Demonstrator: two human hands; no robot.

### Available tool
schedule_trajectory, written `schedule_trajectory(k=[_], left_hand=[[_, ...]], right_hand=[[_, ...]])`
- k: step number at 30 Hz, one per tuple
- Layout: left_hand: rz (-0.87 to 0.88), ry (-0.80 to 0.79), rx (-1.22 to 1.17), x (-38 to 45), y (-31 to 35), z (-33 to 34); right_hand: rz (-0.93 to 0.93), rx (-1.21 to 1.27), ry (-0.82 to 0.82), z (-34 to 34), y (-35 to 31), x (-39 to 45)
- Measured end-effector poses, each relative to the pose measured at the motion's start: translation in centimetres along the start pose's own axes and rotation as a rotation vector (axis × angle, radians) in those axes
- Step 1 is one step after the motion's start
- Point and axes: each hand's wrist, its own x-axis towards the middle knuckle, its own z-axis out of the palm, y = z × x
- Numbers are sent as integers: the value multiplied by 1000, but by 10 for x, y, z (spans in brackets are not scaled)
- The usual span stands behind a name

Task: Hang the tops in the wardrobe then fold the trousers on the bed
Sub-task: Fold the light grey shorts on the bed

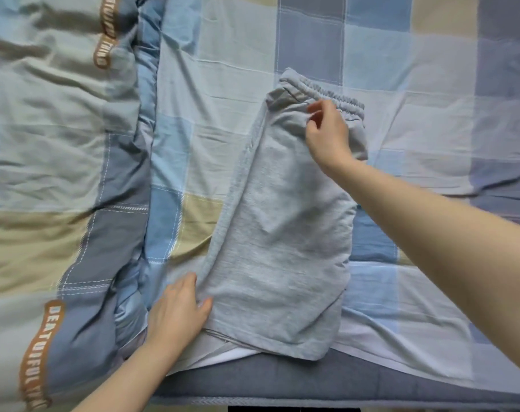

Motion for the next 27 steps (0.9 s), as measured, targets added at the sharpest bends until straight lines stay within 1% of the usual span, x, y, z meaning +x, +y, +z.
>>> schedule_trajectory(k=[1,2,4,5,7,9,10,13,15,16,17,18,20,22,23,25,26,27], left_hand=[[20,42,-69,2,4,1],[22,73,-169,6,10,1],[-30,114,-384,18,23,-3],[-68,129,-474,24,29,-6],[-133,143,-638,36,39,-10],[-181,124,-774,43,50,-11],[-191,115,-803,45,52,-10],[-188,69,-812,43,55,-7],[-199,-24,-840,36,55,-6],[-197,-76,-837,32,55,-7],[-195,-121,-820,28,54,-8],[-202,-154,-815,22,53,-9],[-224,-234,-899,7,55,-9],[-242,-371,-1013,-11,58,-3],[-241,-435,-1040,-21,61,4],[-228,-471,-1002,-38,69,21],[-217,-449,-915,-45,73,32],[-197,-420,-750,-48,74,42]], right_hand=[[38,-27,63,-9,25,-17],[117,-39,102,-20,52,-36],[344,-33,109,-38,103,-79],[467,17,68,-41,123,-100],[668,250,-76,-40,148,-138],[763,457,-181,-35,157,-169],[781,509,-225,-32,158,-181],[805,571,-405,-27,157,-214],[793,594,-538,-26,156,-232],[794,621,-570,-28,157,-241],[797,663,-569,-31,157,-247],[790,711,-535,-37,155,-252],[692,743,-371,-59,157,-260],[526,606,-181,-84,159,-267],[471,537,-115,-97,162,-273],[447,417,-57,-112,171,-284],[454,318,-74,-119,180,-292],[459,182,-161,-121,191,-297]])
